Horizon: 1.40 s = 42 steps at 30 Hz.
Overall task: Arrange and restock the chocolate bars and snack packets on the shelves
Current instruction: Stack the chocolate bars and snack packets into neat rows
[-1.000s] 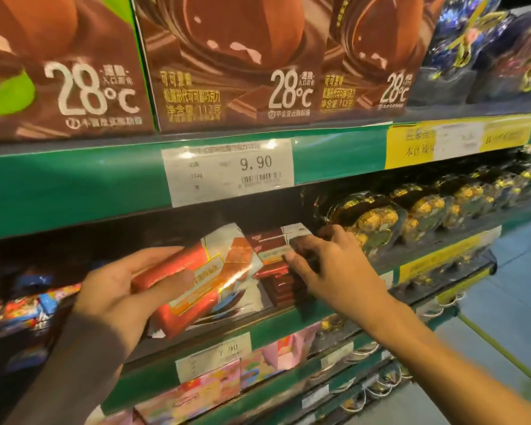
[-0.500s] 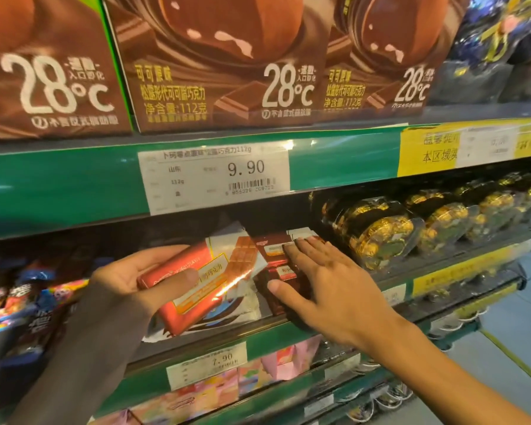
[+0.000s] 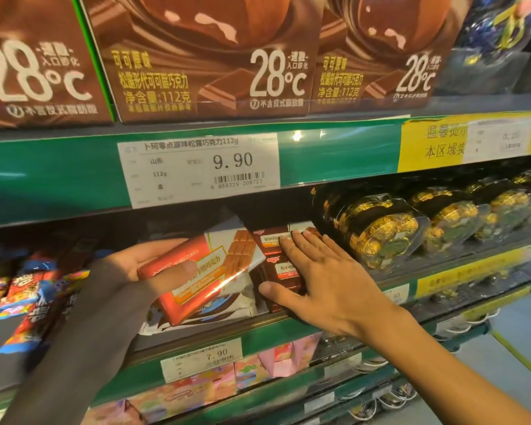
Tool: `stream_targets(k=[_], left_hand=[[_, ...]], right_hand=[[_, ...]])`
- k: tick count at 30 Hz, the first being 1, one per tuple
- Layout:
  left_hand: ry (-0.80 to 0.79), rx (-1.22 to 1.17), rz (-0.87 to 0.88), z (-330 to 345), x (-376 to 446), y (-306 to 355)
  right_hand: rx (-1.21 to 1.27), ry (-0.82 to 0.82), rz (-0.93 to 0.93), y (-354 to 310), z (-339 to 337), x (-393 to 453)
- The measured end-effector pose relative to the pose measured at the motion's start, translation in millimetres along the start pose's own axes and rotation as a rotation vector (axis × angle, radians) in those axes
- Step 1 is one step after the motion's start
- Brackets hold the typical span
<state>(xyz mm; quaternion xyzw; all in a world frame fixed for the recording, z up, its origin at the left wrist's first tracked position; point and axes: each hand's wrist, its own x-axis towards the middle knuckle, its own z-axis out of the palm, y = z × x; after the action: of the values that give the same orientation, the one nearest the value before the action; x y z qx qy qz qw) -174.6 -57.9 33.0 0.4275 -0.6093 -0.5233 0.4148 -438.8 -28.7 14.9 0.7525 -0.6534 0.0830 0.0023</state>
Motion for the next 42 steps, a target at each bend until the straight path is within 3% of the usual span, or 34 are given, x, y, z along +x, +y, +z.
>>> stream_targets(k=[4, 8, 11, 14, 16, 18, 20, 23, 26, 29, 35, 42], left_hand=[[0.085, -0.101, -0.035, 18, -2, 4], [0.050, -0.095, -0.089, 35, -3, 16], [0.073, -0.064, -0.113, 48, 4, 18], [0.063, -0.081, -0.097, 62, 8, 23], [0.071, -0.134, -0.089, 69, 8, 26], [0.123, -0.176, -0.062, 78, 3, 25], [0.226, -0.059, 0.050, 88, -7, 18], [0.308, 0.368, 0.256, 102, -27, -5], [0.254, 0.821, 0.400, 113, -32, -35], [0.223, 1.074, 0.494, 115, -26, -57], [0.267, 1.150, 0.658, 110, -19, -68], [0.287, 1.148, 0.668, 111, -18, -70]], right_hand=[[0.071, 0.043, -0.047, 2, -2, -3], [0.206, 0.279, -0.201, 2, -6, -10], [0.156, 0.481, -0.394, 5, -10, -11], [0.080, 0.586, -0.585, 9, -13, -10], [0.056, 0.621, -0.614, 15, -15, -12], [0.034, 0.622, -0.580, 23, -18, -14], [0.016, 0.598, -0.496, 30, -22, -17], [-0.015, 0.522, -0.387, 30, -28, -19], [-0.086, 0.454, -0.320, 24, -32, -14], [-0.178, 0.400, -0.304, 22, -29, -6], [-0.173, 0.284, -0.265, 25, -21, -6], [-0.051, 0.134, -0.168, 21, -19, -7]])
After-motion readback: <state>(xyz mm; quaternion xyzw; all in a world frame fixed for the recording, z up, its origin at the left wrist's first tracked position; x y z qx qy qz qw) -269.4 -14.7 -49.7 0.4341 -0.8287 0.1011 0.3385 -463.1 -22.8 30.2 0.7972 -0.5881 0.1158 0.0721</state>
